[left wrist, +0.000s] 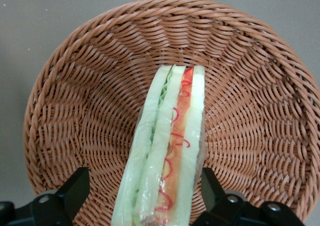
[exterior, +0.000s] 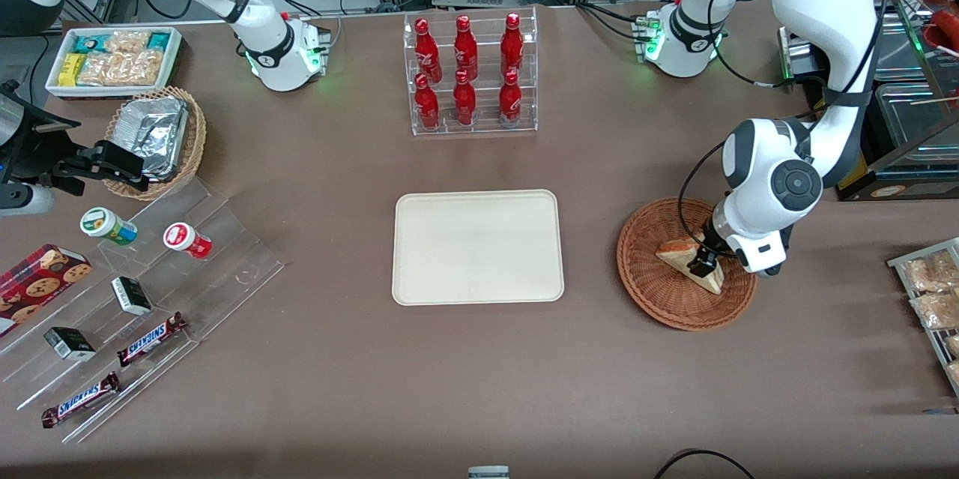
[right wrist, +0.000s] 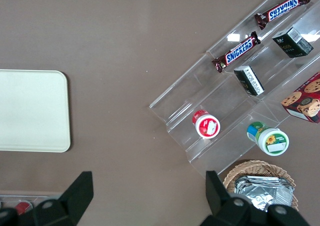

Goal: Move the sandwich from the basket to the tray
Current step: 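Lower the open left gripper over the wrapped sandwich and close it, then lift the sandwich and carry it with the left gripper over the tray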

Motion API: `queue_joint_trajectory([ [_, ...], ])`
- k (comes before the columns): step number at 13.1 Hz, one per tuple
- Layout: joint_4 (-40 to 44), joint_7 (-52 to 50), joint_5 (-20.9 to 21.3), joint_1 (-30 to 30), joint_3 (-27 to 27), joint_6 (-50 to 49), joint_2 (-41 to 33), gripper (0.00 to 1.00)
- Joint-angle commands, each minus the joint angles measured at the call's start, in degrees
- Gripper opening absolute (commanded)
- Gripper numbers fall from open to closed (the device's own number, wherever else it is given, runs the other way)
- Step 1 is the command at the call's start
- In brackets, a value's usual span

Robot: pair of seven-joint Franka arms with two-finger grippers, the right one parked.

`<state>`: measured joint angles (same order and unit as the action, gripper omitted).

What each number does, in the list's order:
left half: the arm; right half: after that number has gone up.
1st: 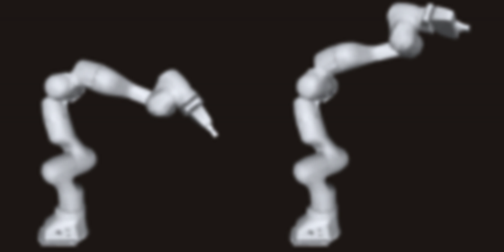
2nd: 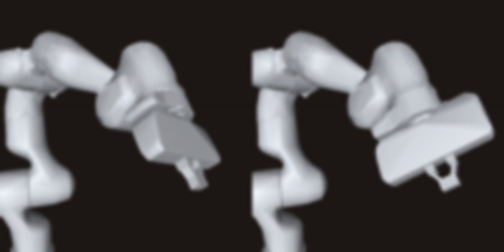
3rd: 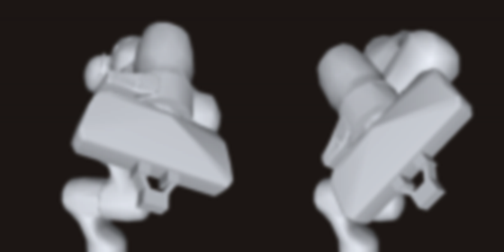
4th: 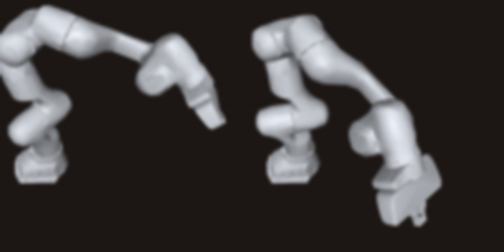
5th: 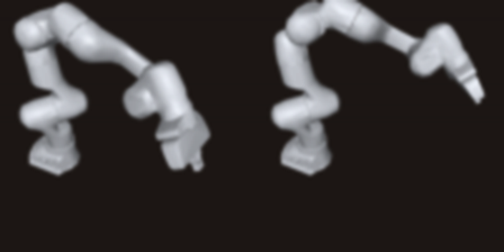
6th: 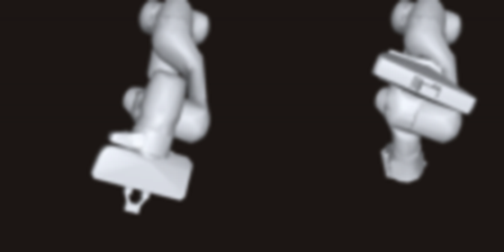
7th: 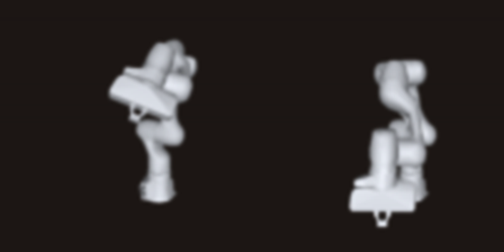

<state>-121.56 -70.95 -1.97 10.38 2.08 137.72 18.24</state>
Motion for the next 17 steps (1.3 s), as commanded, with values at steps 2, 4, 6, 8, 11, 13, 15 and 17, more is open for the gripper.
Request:
queue_joint_trajectory([
  [2,0.6,-2.4,-0.4,0.9,0.6,-0.3,-1.3,0.0],
  [4,2.9,-2.8,-0.4,0.9,0.6,-2.4,-1.3,0.0],
  [6,6.7,-1.2,0.3,1.0,0.6,-10.1,-1.9,0.0],
  [8,13.3,3.7,0.4,2.3,0.6,-22.4,-3.6,0.0],
  [11,26.6,5.9,2.4,8.6,0.6,-37.5,-3.5,0.0],
  [13,30.1,8.7,1.4,12.0,0.4,-38.0,-2.5,0.0],
  [15,32.9,12.5,0.3,15.9,-0.8,-37.0,0.0,0.0],
  [17,38.3,12.8,-0.1,20.2,-0.9,-36.3,5.6,0.0],
])
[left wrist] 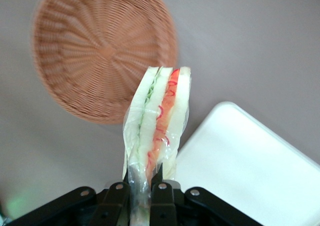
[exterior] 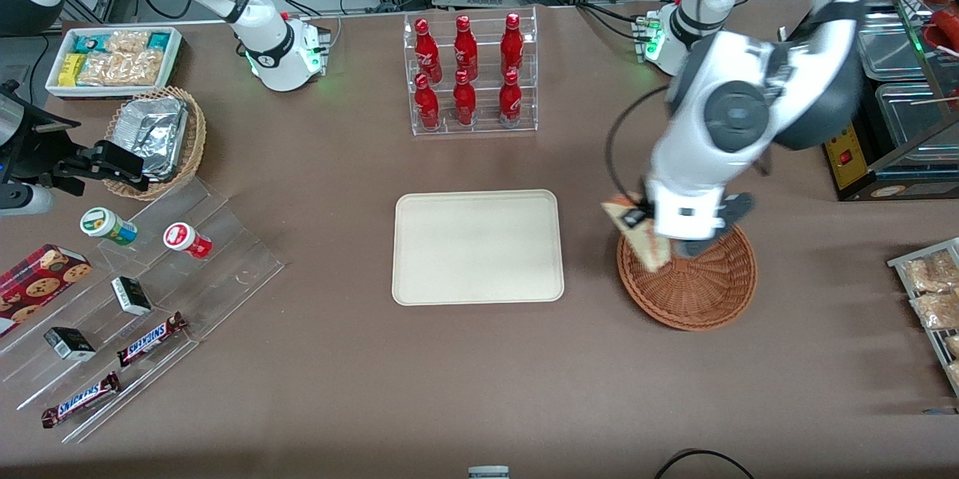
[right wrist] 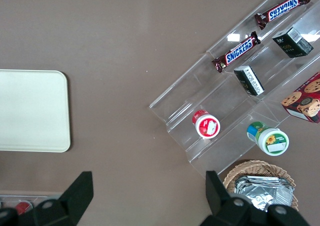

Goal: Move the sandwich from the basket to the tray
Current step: 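Lift the sandwich and carry it with the left gripper over the tray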

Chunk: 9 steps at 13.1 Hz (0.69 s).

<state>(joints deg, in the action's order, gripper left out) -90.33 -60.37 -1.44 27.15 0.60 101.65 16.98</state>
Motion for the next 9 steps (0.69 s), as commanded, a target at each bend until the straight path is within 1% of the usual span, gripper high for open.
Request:
queue_joint_trajectory([
  [1,9.6,2.4,-0.7,5.1,0.5,0.2,10.1,0.0],
  [4,15.4,4.6,-0.5,9.0,-0.3,1.8,17.3,0.0],
  [6,16.8,5.3,0.2,11.3,-0.3,2.7,20.6,0.0],
  [9,17.0,5.9,0.2,12.3,-0.4,6.9,24.5,0.0],
])
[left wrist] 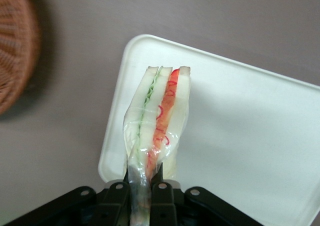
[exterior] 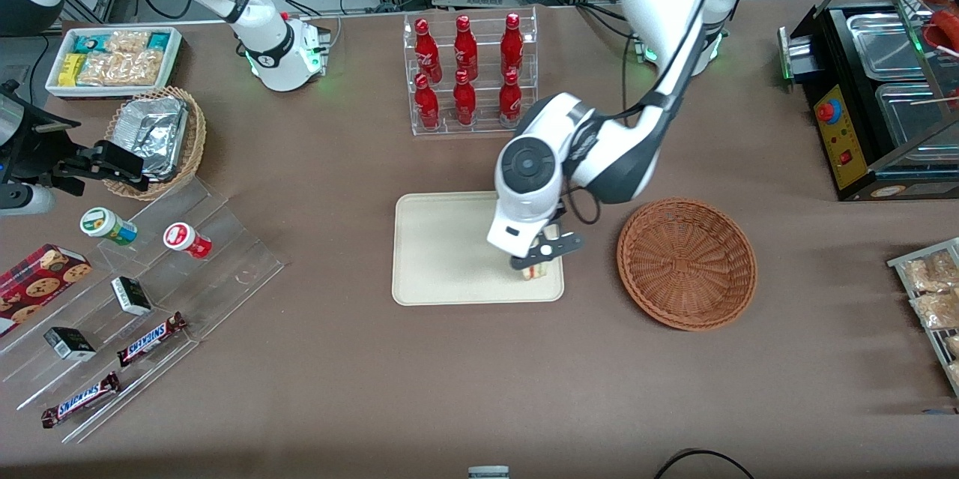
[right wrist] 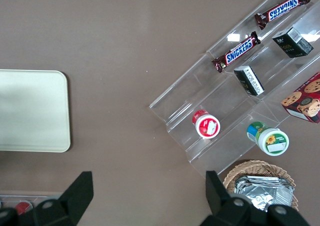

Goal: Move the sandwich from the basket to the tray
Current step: 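Lift the sandwich and carry it with the left gripper over the tray, then lower the sandwich onto the tray and open the left gripper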

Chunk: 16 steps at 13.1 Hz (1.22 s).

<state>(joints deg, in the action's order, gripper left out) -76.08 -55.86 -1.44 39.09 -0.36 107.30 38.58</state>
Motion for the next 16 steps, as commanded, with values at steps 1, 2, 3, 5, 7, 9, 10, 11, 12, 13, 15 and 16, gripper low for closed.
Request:
queue_joint_trajectory([
  [1,2.8,1.2,0.1,0.4,0.2,2.6,3.8,0.0],
  [2,2.8,1.4,0.2,0.4,-0.3,3.3,4.3,0.0],
  [3,2.8,1.6,0.2,0.4,-0.4,3.4,4.7,0.0],
  [5,2.8,2.4,0.4,1.8,-0.9,3.5,5.1,0.0],
  [7,2.8,2.4,1.7,2.6,-0.9,6.1,6.1,0.0],
  [9,2.8,2.2,2.6,4.0,-0.8,7.8,7.5,0.0],
  [10,2.7,2.0,3.3,4.1,-0.8,7.9,7.8,0.0],
  [11,2.6,2.0,3.3,4.1,-0.8,7.9,8.3,0.0],
  [12,2.7,1.8,3.3,4.1,-0.8,8.0,8.7,0.0],
  [13,2.7,1.6,3.4,4.1,-0.8,8.4,8.9,0.0],
  [15,2.5,1.5,3.5,4.2,-0.8,8.2,8.7,0.47],
  [16,2.6,1.4,3.4,4.2,-0.7,7.8,8.4,0.96],
])
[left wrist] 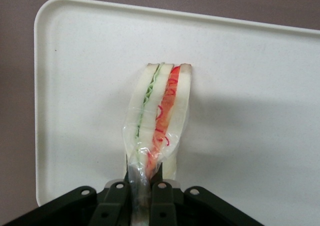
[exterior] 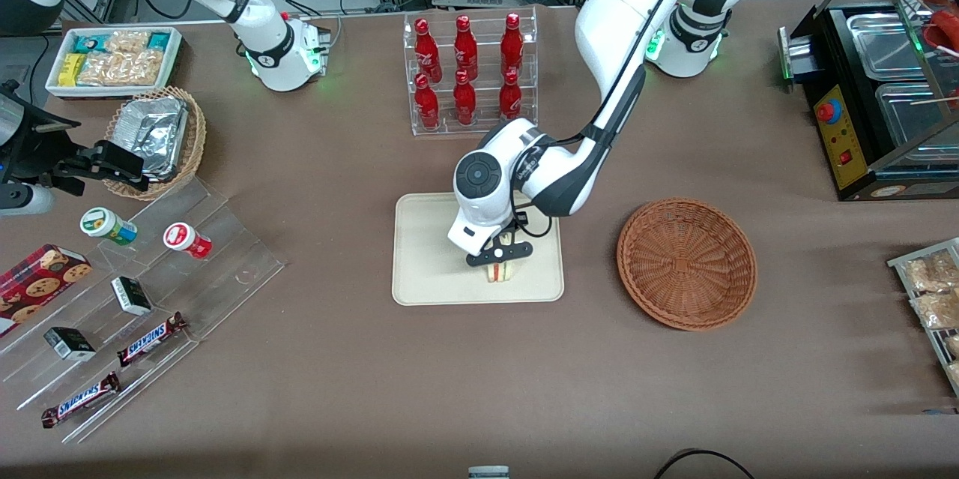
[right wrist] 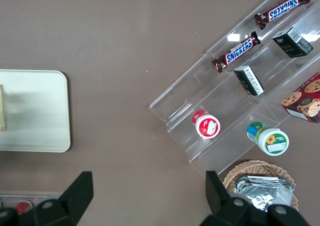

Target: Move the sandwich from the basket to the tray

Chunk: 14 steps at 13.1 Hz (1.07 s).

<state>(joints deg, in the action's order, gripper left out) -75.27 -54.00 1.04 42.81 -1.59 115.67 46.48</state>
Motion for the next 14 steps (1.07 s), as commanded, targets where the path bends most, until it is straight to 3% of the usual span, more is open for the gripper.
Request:
queue_joint_trajectory([
  [1,2.0,-0.8,1.0,0.5,0.6,-1.2,-0.3,0.99],
  [4,2.0,-1.5,0.9,-0.2,1.2,-8.2,-6.7,0.99],
  [9,1.4,-3.1,0.5,-1.5,11.8,-23.5,-19.2,0.99],
  [14,1.0,12.1,0.8,-13.9,12.0,-36.3,-29.9,0.99],
])
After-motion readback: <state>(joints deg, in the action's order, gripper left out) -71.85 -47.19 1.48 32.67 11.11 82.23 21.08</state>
